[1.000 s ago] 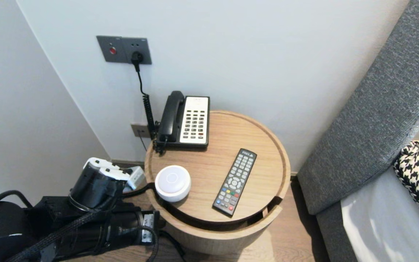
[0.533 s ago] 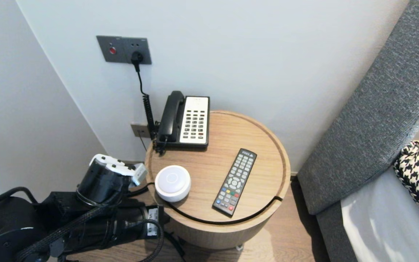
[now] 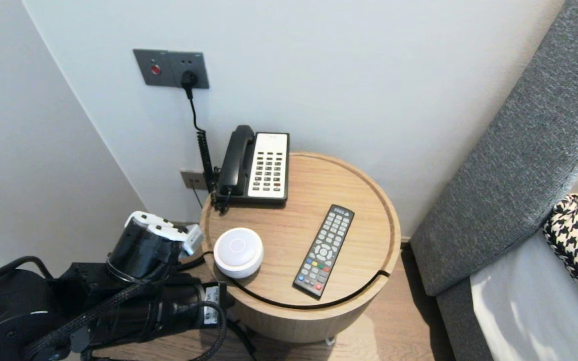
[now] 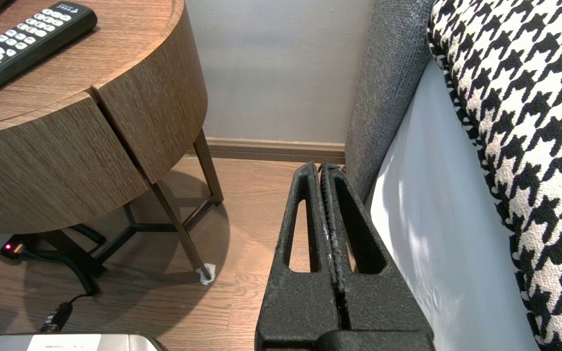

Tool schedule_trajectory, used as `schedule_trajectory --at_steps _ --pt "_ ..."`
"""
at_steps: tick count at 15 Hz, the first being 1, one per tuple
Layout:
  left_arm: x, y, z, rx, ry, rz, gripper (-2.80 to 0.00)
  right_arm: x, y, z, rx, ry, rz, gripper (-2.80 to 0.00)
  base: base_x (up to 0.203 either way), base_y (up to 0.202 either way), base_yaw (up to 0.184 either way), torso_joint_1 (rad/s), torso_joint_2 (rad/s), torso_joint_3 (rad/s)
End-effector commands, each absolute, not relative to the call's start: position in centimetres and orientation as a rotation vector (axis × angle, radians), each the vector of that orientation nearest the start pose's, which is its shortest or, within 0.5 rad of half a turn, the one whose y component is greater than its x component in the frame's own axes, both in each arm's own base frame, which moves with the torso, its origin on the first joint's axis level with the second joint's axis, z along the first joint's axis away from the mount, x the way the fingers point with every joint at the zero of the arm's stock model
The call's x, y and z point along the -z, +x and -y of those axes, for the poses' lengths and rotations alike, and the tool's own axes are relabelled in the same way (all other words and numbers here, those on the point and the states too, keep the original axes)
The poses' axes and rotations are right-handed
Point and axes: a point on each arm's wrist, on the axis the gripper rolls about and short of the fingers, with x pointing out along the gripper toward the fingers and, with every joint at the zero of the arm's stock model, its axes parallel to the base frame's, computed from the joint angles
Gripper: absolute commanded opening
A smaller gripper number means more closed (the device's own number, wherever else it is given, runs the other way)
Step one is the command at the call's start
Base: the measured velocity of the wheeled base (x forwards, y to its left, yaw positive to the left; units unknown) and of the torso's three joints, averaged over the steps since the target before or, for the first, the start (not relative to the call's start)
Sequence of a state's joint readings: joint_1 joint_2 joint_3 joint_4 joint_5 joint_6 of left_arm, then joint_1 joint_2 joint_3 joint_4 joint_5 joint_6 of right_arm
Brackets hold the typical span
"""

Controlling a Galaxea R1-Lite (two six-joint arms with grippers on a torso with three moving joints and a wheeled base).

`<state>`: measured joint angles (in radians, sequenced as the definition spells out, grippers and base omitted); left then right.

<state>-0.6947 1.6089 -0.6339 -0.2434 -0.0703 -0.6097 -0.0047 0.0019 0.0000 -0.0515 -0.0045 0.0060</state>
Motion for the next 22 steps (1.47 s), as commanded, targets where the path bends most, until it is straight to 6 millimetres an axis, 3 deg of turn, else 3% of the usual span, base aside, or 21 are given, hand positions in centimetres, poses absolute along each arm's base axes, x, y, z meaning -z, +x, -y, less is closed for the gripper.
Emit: schedule_trajectory --at_steps 1,4,9,13,15,18,22 --pt "-13.5 18.3 15.6 0.499 -0.336 -0.887 -2.80 -7.4 -2.1 0.0 0.009 0.006 0.025 -2.80 0.000 0.000 0.000 0.000 0.00 0.000" --pt "-12.9 16.2 13.8 0.530 -0.296 -0.920 -2.80 -7.4 -2.1 0.0 0.009 0.006 0.025 -2.80 0.000 0.000 0.000 0.000 0.00 0.000" --pt "-11.7 13.5 9.2 0.445 -0.257 -0.925 -2.80 -7.4 -2.1 0.0 0.009 0.006 0.025 -2.80 0.000 0.000 0.000 0.000 0.00 0.000" --pt "-12.6 12.6 6.5 0.364 -0.271 -0.860 -2.80 -7.4 -2.1 0.0 0.009 0.006 0.025 -2.80 0.000 0.000 0.000 0.000 0.00 0.000" --pt "-13.9 12.7 5.0 0.306 -0.271 -0.781 -2.80 -7.4 -2.1 0.0 0.009 0.006 0.025 -2.80 0.000 0.000 0.000 0.000 0.00 0.000" --pt "-17.7 12.7 3.6 0.259 -0.274 -0.622 -2.80 -7.4 -2.1 0.0 0.009 0.006 0.025 -2.80 0.000 0.000 0.000 0.000 0.00 0.000" --pt "-19.9 9.3 2.1 0.230 -0.269 -0.472 -2.80 -7.4 -2.1 0.0 0.009 0.006 0.025 -2.80 0.000 0.000 0.000 0.000 0.00 0.000"
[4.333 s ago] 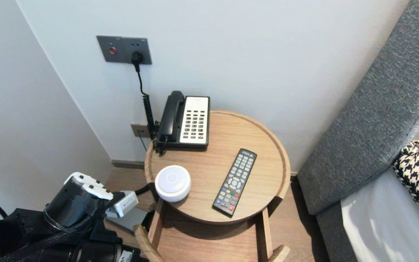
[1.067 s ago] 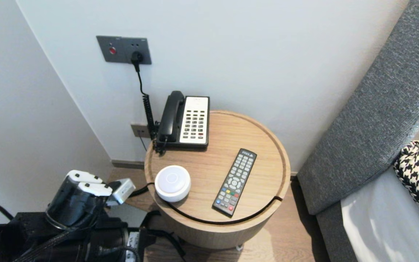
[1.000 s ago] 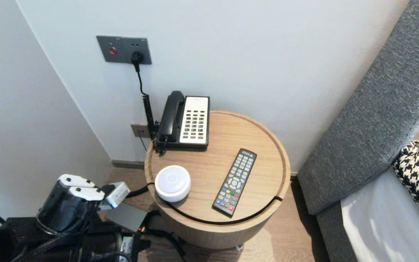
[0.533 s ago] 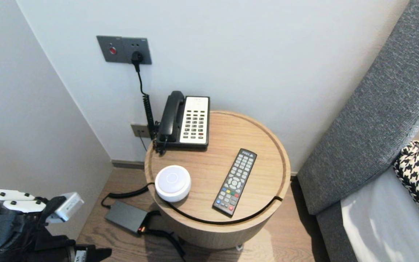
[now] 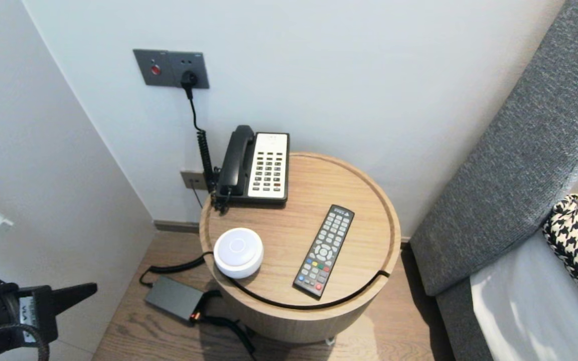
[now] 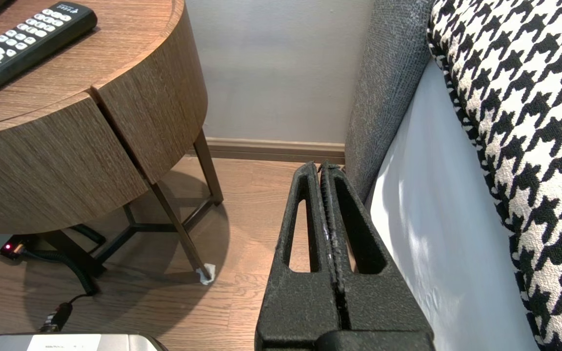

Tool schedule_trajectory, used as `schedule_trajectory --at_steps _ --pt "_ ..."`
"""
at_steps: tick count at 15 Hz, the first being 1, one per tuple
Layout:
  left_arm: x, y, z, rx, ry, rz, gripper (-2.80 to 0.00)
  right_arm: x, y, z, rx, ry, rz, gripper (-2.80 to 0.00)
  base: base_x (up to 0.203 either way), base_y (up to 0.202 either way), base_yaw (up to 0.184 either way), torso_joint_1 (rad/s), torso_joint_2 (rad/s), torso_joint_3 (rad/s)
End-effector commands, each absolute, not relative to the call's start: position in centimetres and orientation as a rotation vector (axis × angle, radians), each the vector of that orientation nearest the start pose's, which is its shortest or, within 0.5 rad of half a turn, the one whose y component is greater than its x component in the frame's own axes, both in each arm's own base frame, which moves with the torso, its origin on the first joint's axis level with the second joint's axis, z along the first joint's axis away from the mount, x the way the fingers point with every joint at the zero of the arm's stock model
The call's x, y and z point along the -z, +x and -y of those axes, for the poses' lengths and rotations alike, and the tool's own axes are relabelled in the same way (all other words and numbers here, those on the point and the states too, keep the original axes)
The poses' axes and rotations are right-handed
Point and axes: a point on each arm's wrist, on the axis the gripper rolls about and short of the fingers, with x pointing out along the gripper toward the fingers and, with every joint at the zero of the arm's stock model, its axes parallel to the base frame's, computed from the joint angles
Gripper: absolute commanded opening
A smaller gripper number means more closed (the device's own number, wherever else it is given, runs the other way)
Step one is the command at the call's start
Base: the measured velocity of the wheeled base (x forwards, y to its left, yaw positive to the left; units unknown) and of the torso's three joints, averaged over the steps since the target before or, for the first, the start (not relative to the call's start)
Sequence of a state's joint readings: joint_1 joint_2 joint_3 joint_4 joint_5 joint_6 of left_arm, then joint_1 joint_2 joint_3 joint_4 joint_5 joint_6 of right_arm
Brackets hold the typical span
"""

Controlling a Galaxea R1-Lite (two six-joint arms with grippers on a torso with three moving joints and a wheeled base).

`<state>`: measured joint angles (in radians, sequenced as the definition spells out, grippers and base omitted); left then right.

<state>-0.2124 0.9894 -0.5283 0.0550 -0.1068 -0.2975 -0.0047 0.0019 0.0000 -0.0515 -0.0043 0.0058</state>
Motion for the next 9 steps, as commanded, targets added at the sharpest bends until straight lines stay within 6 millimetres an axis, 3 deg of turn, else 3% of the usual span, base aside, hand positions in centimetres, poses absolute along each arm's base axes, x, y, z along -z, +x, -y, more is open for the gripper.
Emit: schedule_trajectory --at_steps 1,6,9 --pt "-19.6 8.1 1.7 0.218 -0.251 -0.455 -2.80 -7.4 -2.1 0.0 0.009 0.006 0.025 -2.80 0.000 0.000 0.000 0.000 0.00 0.000" --pt "-16.1 2.4 0.4 0.156 -0.120 -0.370 -2.80 -7.4 -2.1 0.0 0.009 0.006 0.025 -2.80 0.000 0.000 0.000 0.000 0.00 0.000" --pt "-13.2 0.3 0.2 0.117 -0.055 -0.357 -2.80 -7.4 -2.1 0.0 0.009 0.006 0.025 -2.80 0.000 0.000 0.000 0.000 0.00 0.000"
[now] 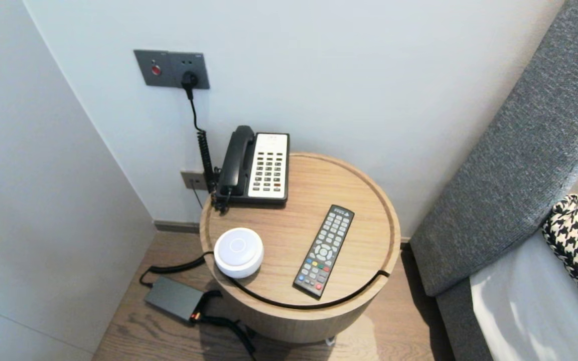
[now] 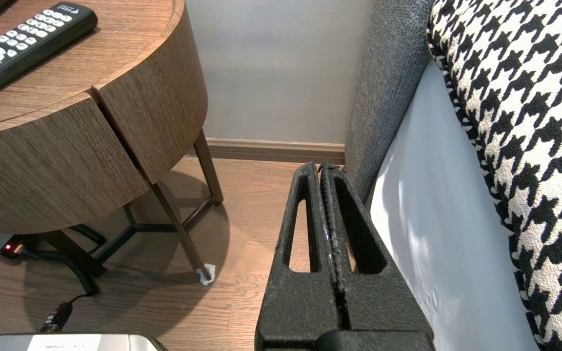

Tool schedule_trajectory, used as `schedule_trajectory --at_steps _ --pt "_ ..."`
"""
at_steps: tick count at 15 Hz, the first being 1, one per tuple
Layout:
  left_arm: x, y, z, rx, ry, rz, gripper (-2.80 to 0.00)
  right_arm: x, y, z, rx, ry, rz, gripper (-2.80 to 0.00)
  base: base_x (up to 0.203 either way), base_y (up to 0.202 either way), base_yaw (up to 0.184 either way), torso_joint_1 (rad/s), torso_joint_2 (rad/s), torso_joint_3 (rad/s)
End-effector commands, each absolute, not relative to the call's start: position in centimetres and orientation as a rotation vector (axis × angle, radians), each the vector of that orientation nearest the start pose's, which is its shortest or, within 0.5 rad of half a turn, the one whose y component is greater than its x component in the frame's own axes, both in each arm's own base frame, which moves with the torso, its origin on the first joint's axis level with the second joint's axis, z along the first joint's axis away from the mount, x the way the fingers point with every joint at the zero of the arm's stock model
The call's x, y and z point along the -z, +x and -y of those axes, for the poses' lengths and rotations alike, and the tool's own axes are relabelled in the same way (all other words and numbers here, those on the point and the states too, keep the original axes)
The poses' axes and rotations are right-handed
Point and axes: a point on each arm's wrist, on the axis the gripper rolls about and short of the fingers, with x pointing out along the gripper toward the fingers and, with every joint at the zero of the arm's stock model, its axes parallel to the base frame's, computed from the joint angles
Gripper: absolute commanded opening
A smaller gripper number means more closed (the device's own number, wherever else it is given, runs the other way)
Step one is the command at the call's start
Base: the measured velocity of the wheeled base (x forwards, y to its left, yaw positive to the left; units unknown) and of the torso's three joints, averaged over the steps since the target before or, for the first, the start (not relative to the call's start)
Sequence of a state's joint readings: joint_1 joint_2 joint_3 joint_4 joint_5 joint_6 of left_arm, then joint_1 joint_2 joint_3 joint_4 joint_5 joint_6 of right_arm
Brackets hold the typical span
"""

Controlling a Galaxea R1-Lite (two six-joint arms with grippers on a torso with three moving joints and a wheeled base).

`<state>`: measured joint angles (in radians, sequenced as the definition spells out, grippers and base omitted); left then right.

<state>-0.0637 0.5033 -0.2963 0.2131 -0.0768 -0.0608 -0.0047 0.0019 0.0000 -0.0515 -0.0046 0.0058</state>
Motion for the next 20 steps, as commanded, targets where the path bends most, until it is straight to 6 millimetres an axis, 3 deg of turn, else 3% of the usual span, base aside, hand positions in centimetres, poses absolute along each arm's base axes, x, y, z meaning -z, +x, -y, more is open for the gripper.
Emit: schedule_trajectory --at_steps 1,7,10,14,20 --pt "-12.2 -0.3 0.1 0.105 -0.018 -0.338 -2.80 -7.4 -2.1 0.0 0.009 0.006 0.025 -2.80 0.000 0.000 0.000 0.000 0.00 0.000" --pt "-8.1 -2.3 0.0 0.019 0.113 -0.232 -2.80 -7.4 -2.1 0.0 0.009 0.006 0.025 -2.80 0.000 0.000 0.000 0.000 0.00 0.000" --pt "-7.7 -3.0 0.0 0.018 0.132 -0.110 -2.80 -7.4 -2.1 0.0 0.009 0.008 0.024 -2.80 0.000 0.000 0.000 0.000 0.00 0.000" --pt "-7.7 -2.3 0.0 0.010 0.141 0.033 -2.80 -7.4 -2.1 0.0 0.009 0.008 0.025 -2.80 0.000 0.000 0.000 0.000 0.00 0.000" --pt "-7.6 -2.3 0.0 0.013 0.121 0.013 -2.80 -7.4 -2.1 0.0 0.009 0.007 0.025 -2.80 0.000 0.000 0.000 0.000 0.00 0.000"
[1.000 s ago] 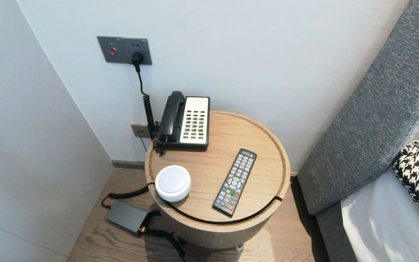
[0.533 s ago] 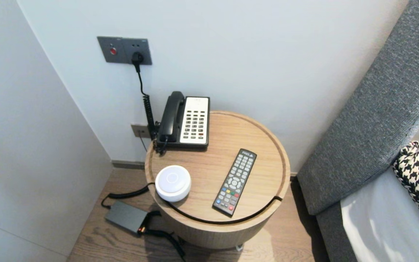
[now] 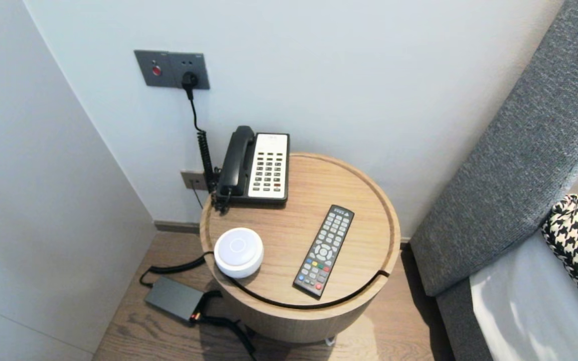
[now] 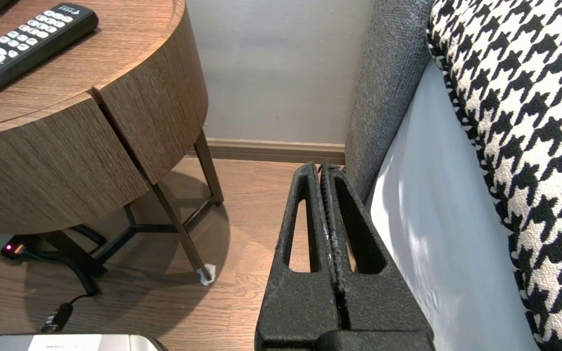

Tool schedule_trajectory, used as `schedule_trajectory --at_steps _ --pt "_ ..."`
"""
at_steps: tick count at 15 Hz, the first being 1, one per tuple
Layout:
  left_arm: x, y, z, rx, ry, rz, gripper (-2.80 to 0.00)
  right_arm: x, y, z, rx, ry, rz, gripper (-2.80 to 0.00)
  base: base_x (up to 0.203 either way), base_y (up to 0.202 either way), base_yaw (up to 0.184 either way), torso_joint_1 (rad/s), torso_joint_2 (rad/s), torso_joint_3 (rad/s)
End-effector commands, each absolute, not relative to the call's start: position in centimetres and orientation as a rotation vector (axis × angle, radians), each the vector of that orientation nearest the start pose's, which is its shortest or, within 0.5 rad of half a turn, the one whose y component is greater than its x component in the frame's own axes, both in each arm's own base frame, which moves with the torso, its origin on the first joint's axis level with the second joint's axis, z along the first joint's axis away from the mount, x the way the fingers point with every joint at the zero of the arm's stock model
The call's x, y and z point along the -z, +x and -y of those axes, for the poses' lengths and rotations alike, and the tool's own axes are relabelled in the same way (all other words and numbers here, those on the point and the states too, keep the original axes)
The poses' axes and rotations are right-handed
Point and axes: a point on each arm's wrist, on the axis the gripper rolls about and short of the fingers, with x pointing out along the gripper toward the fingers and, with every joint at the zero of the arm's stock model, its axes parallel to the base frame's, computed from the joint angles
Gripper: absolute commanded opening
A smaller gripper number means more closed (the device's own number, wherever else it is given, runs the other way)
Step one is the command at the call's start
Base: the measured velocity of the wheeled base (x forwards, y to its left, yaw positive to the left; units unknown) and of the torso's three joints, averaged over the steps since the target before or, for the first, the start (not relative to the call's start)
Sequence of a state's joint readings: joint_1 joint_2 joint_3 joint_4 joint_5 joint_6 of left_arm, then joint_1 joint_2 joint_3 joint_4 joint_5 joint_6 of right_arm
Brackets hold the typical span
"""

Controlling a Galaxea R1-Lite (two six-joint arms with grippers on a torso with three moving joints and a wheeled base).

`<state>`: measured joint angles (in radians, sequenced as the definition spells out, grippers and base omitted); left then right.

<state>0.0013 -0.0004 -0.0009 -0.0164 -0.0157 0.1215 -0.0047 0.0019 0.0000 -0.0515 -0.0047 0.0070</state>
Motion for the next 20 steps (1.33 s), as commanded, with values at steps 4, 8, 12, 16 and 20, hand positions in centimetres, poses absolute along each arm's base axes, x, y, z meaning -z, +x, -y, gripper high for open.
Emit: schedule_trajectory --at_steps 4,8,12,16,20 --pt "-7.57 -2.26 0.04 0.013 0.120 0.013 -2.80 -7.41 -2.08 0.00 0.009 0.008 0.025 -2.80 0.000 0.000 0.000 0.000 0.00 0.000" --pt "-7.57 -2.26 0.04 0.013 0.120 0.013 -2.80 -7.41 -2.08 0.00 0.009 0.007 0.025 -2.80 0.000 0.000 0.000 0.000 0.00 0.000" --pt "-7.57 -2.26 0.04 0.013 0.120 0.013 -2.80 -7.37 -2.07 0.00 0.009 0.008 0.023 -2.80 0.000 0.000 0.000 0.000 0.00 0.000" --pt "-7.57 -2.26 0.04 0.013 0.120 0.013 -2.80 -7.41 -2.08 0.00 0.011 0.009 0.025 -2.80 0.000 0.000 0.000 0.000 0.00 0.000" --pt "-7.57 -2.26 0.04 0.012 0.120 0.013 -2.80 -7.41 -2.08 0.00 0.011 0.008 0.025 -2.80 0.000 0.000 0.000 0.000 0.00 0.000"
